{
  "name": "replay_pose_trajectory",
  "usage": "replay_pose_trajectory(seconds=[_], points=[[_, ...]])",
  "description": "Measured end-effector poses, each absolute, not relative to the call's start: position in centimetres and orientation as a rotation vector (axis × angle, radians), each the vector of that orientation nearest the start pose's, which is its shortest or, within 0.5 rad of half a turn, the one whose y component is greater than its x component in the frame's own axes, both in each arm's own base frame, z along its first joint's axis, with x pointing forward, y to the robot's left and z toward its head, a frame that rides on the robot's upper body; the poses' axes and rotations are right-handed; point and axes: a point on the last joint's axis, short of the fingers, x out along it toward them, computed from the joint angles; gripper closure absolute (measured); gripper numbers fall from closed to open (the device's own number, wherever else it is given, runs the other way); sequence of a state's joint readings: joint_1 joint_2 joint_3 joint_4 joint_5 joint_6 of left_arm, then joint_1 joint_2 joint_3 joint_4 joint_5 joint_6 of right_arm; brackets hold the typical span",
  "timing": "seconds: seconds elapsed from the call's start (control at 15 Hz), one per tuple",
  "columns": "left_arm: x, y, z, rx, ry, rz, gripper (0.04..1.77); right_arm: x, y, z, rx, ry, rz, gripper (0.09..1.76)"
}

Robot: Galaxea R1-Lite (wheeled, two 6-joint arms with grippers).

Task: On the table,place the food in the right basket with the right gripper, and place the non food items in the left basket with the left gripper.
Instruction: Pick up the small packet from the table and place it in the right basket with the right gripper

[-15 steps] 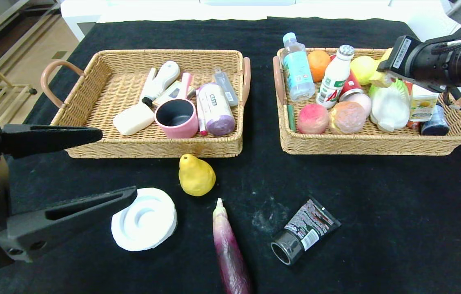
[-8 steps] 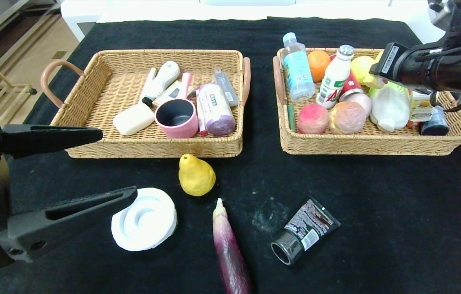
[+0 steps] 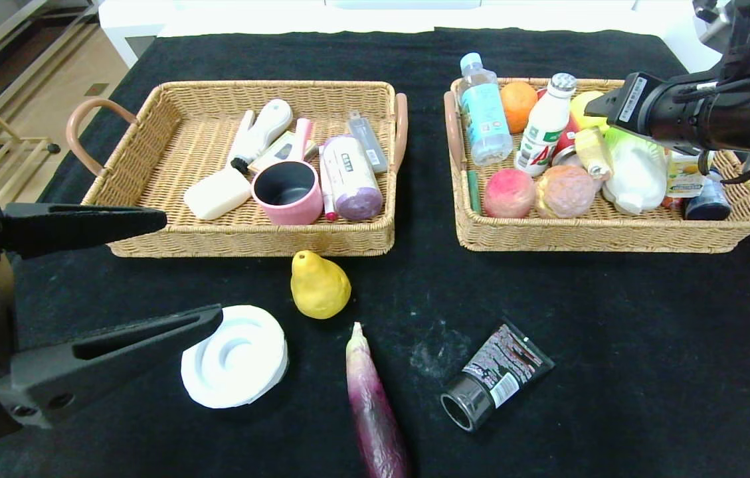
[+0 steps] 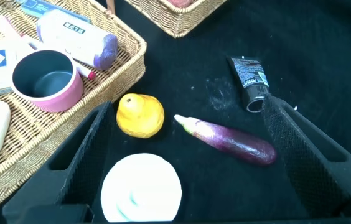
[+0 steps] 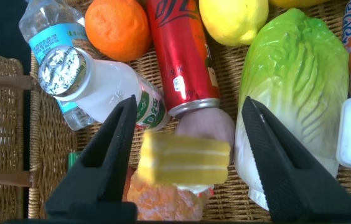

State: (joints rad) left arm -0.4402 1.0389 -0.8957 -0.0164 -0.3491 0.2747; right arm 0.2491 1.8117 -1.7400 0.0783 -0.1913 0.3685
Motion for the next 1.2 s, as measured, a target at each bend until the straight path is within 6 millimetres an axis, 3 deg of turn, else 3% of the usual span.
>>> replay_pose_trajectory(seconds=[0.6, 1.2], points=[[11.5, -6.3, 29.6, 0.265, 0.015, -0.799, 0.09, 33.1, 8.2, 34.2, 0.32, 0.172, 0.111, 0.28], [11.4, -6.2, 29.7, 0.265, 0.012, -0.796, 0.09, 28.2, 7.3, 34.0, 0.19, 0.213, 0.32, 0.18]])
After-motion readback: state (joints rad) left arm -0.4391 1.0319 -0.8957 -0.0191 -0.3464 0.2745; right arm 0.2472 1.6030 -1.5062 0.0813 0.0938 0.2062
